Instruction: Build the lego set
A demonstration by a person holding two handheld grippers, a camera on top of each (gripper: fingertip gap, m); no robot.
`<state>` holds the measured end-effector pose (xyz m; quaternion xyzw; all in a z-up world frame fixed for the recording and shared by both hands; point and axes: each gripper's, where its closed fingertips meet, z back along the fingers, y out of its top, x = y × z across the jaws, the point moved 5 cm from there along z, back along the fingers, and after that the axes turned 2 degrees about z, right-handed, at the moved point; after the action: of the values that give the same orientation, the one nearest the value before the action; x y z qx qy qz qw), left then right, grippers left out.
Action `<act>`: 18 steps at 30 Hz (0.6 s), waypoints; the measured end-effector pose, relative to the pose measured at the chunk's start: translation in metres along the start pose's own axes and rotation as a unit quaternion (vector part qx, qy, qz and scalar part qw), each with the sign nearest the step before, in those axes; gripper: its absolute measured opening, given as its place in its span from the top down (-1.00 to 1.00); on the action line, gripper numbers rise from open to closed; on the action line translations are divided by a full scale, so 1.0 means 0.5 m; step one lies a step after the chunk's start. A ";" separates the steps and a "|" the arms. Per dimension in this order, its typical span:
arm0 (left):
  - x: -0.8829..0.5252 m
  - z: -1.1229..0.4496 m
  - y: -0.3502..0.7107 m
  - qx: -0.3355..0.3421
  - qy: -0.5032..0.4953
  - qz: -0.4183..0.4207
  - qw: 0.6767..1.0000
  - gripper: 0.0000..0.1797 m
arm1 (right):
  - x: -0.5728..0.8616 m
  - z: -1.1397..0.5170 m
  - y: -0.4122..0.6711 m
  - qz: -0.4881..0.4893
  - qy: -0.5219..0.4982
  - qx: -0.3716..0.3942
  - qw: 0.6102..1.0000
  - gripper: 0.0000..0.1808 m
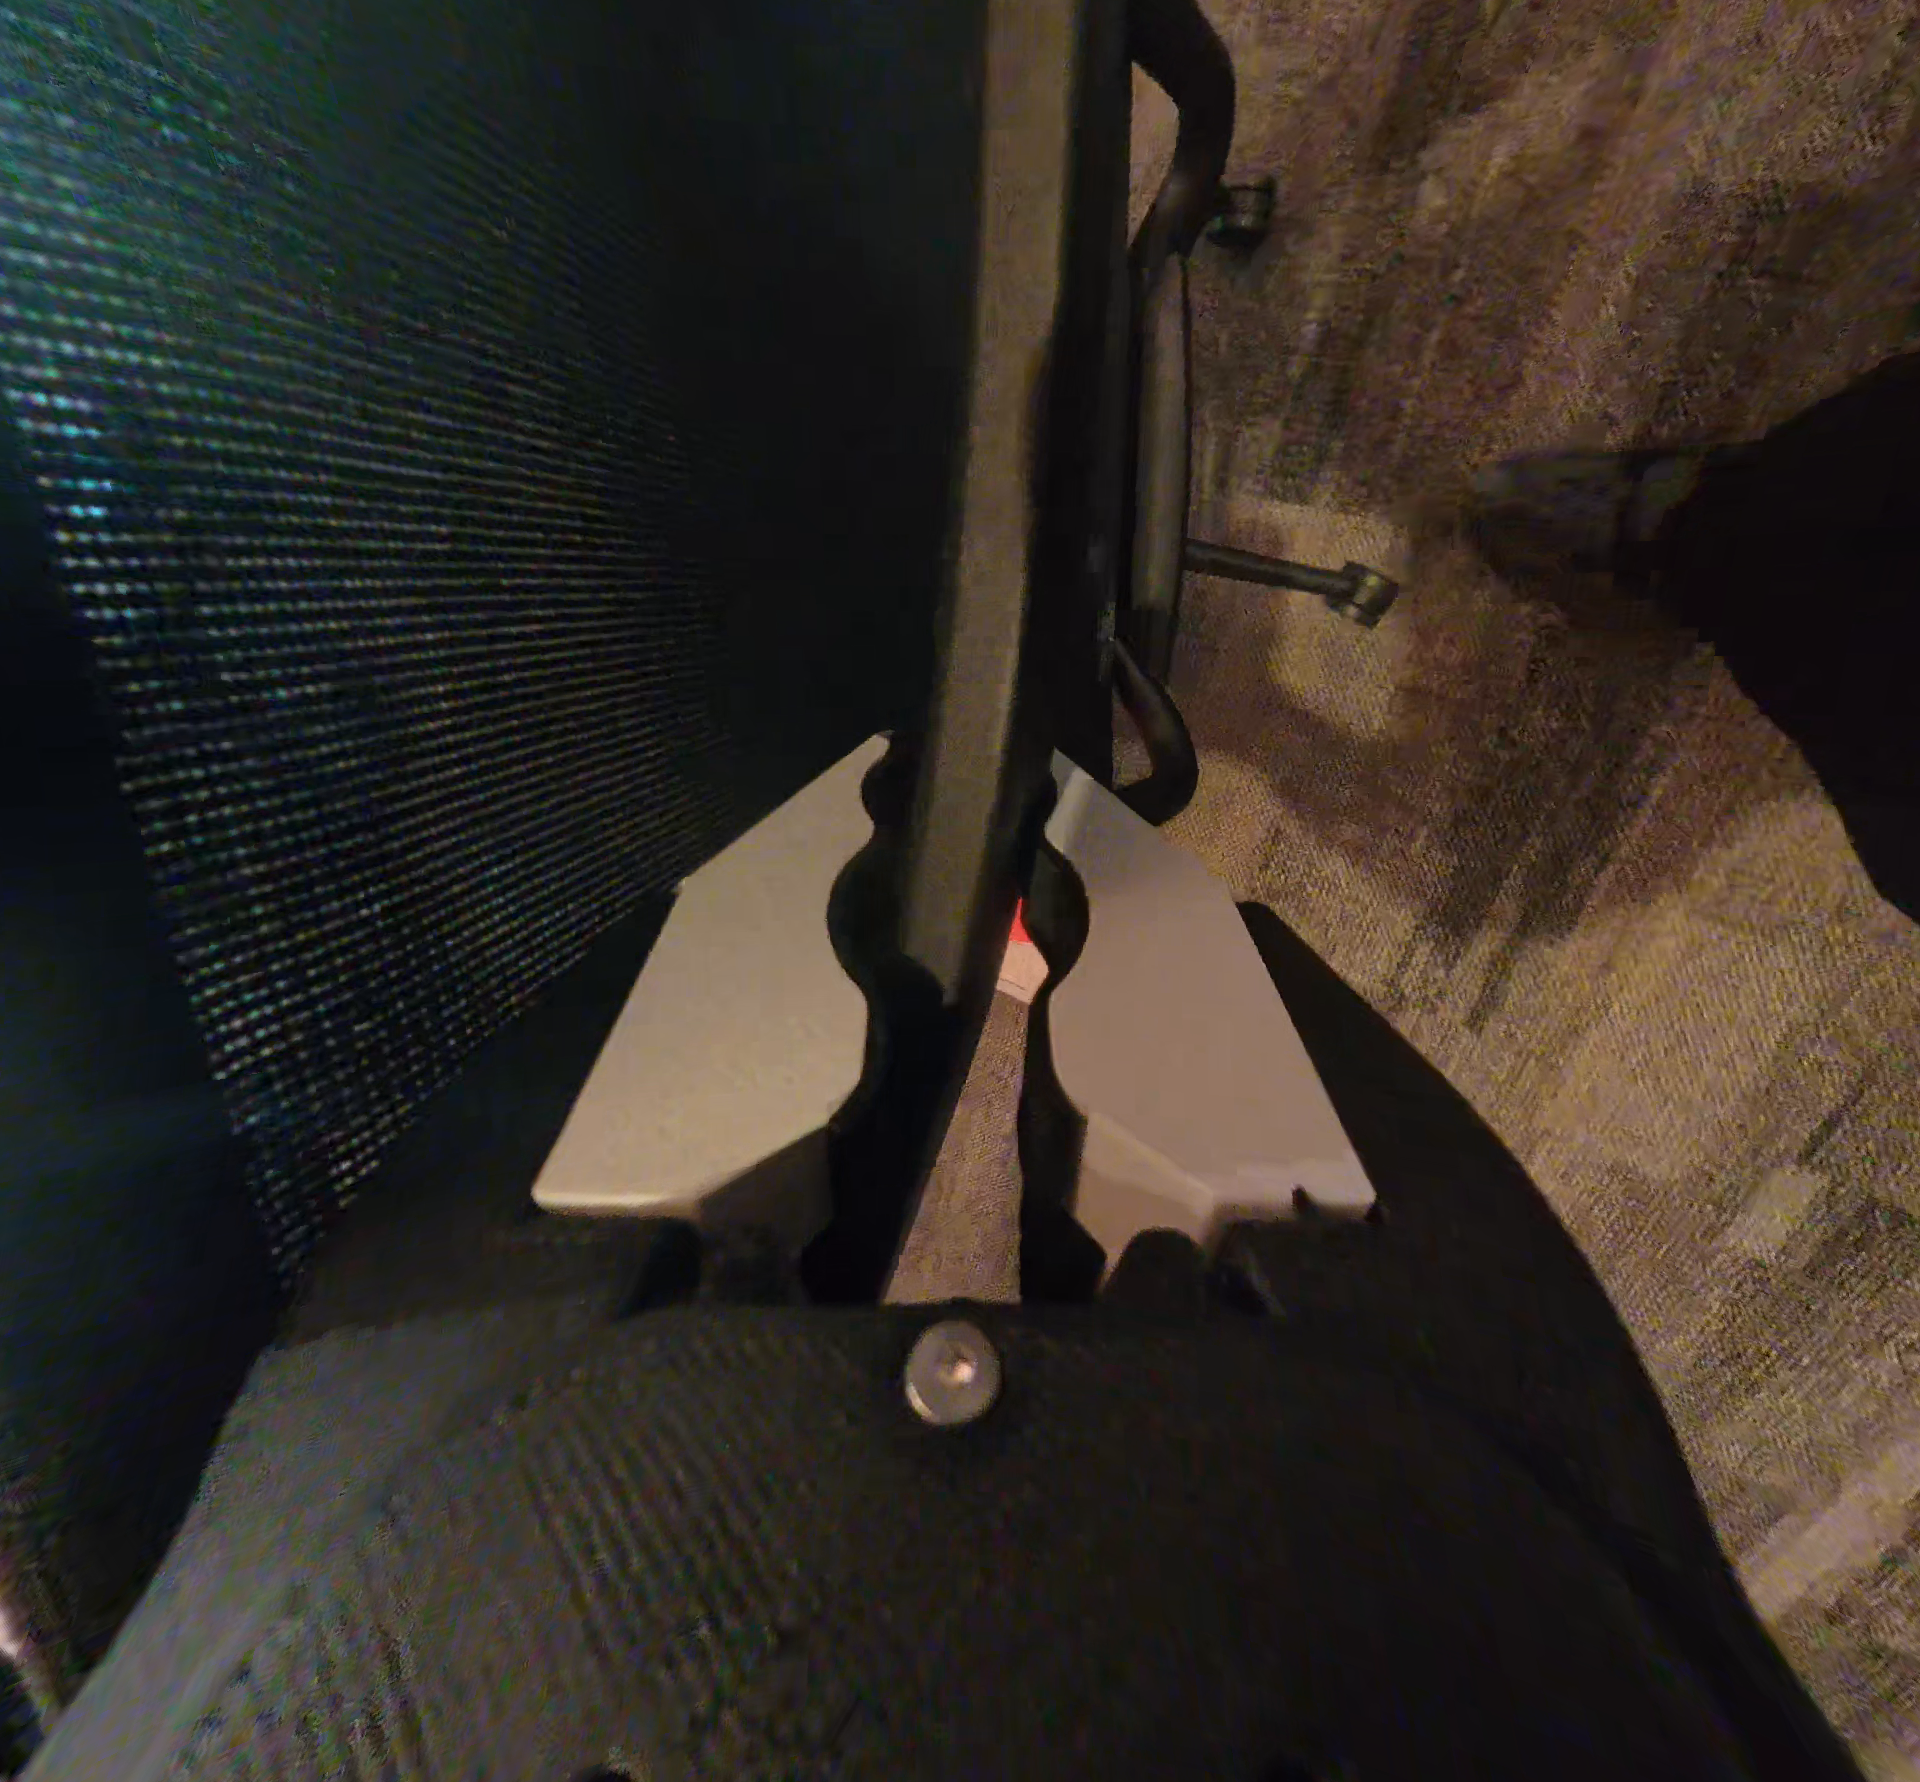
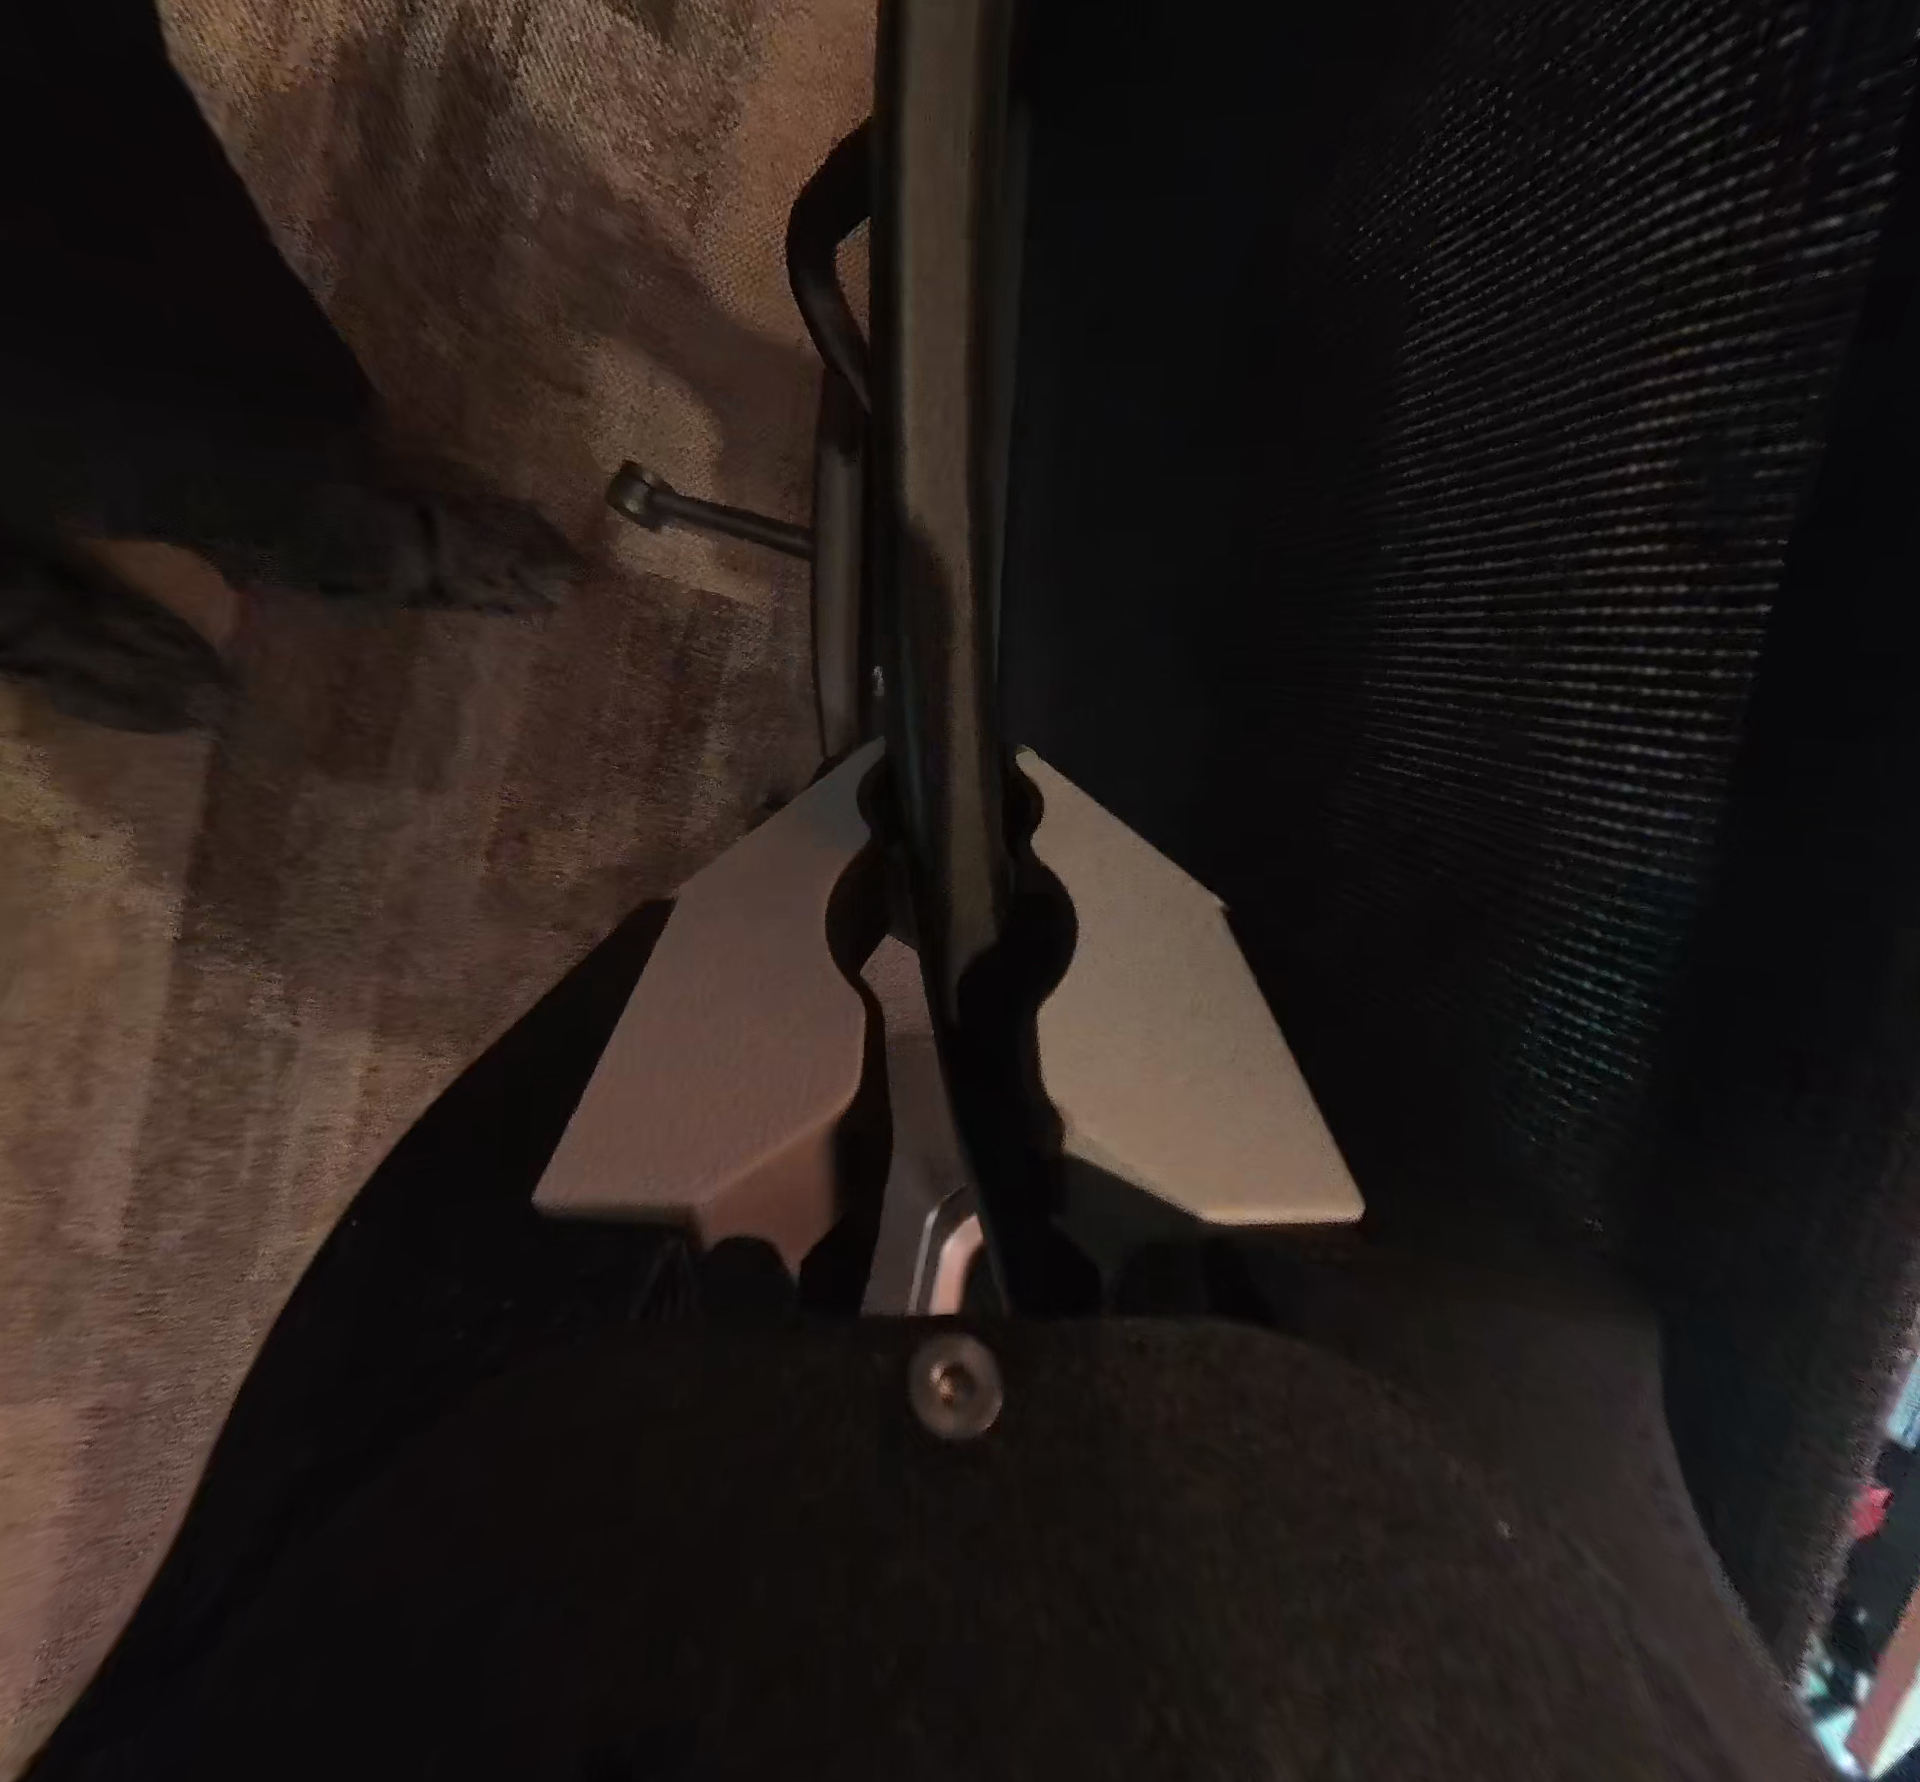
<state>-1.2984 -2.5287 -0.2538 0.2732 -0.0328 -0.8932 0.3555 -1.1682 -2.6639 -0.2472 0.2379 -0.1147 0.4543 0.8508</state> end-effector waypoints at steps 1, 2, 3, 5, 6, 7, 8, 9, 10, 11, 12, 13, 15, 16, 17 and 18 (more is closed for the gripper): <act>-0.030 -0.017 0.006 -0.005 0.001 0.007 1.000 0.80 | 0.036 -0.010 -0.018 0.008 0.002 0.005 1.000 0.83; -0.059 -0.033 0.013 -0.011 0.001 0.015 1.000 0.80 | 0.071 -0.019 -0.037 0.012 0.008 0.008 1.000 0.83; -0.088 -0.050 0.019 -0.017 0.002 0.022 1.000 0.80 | 0.105 -0.030 -0.055 0.018 0.013 0.012 1.000 0.84; -0.142 -0.084 0.031 -0.027 0.007 0.040 0.999 0.80 | 0.175 -0.051 -0.090 0.031 0.026 0.017 0.999 0.84; -0.170 -0.101 0.037 -0.033 0.009 0.051 0.998 0.80 | 0.211 -0.062 -0.107 0.038 0.034 0.020 0.999 0.84; -0.199 -0.118 0.044 -0.038 0.011 0.062 0.997 0.80 | 0.248 -0.073 -0.125 0.046 0.039 0.024 0.998 0.84; -0.228 -0.135 0.050 -0.043 0.014 0.070 0.997 0.80 | 0.285 -0.085 -0.144 0.053 0.046 0.027 0.997 0.84; -0.256 -0.153 0.056 -0.048 0.019 0.078 0.996 0.81 | 0.322 -0.097 -0.161 0.061 0.051 0.031 0.996 0.84; -0.285 -0.170 0.061 -0.053 0.023 0.086 0.995 0.81 | 0.359 -0.110 -0.177 0.070 0.056 0.034 0.995 0.84; -0.313 -0.187 0.064 -0.059 0.027 0.096 0.993 0.81 | 0.396 -0.124 -0.192 0.077 0.063 0.037 0.994 0.84; -0.343 -0.204 0.066 -0.065 0.029 0.109 0.991 0.81 | 0.434 -0.137 -0.204 0.086 0.068 0.042 0.993 0.84; -0.373 -0.220 0.066 -0.072 0.029 0.124 0.989 0.80 | 0.473 -0.152 -0.216 0.094 0.075 0.044 0.992 0.84; -0.434 -0.252 0.065 -0.083 0.033 0.148 0.985 0.79 | 0.550 -0.181 -0.236 0.115 0.085 0.053 0.988 0.84; -0.464 -0.268 0.064 -0.088 0.036 0.158 0.983 0.79 | 0.589 -0.195 -0.246 0.126 0.088 0.058 0.986 0.84; -0.494 -0.284 0.064 -0.093 0.040 0.167 0.981 0.80 | 0.629 -0.210 -0.257 0.137 0.092 0.062 0.984 0.84; -0.525 -0.301 0.065 -0.099 0.044 0.177 0.978 0.80 | 0.669 -0.226 -0.268 0.149 0.095 0.068 0.982 0.84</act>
<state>-1.0443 -2.3609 -0.2512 0.2649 0.0238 -0.8022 0.5346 -0.8720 -2.4295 -0.2469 0.2314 -0.0359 0.6034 0.7623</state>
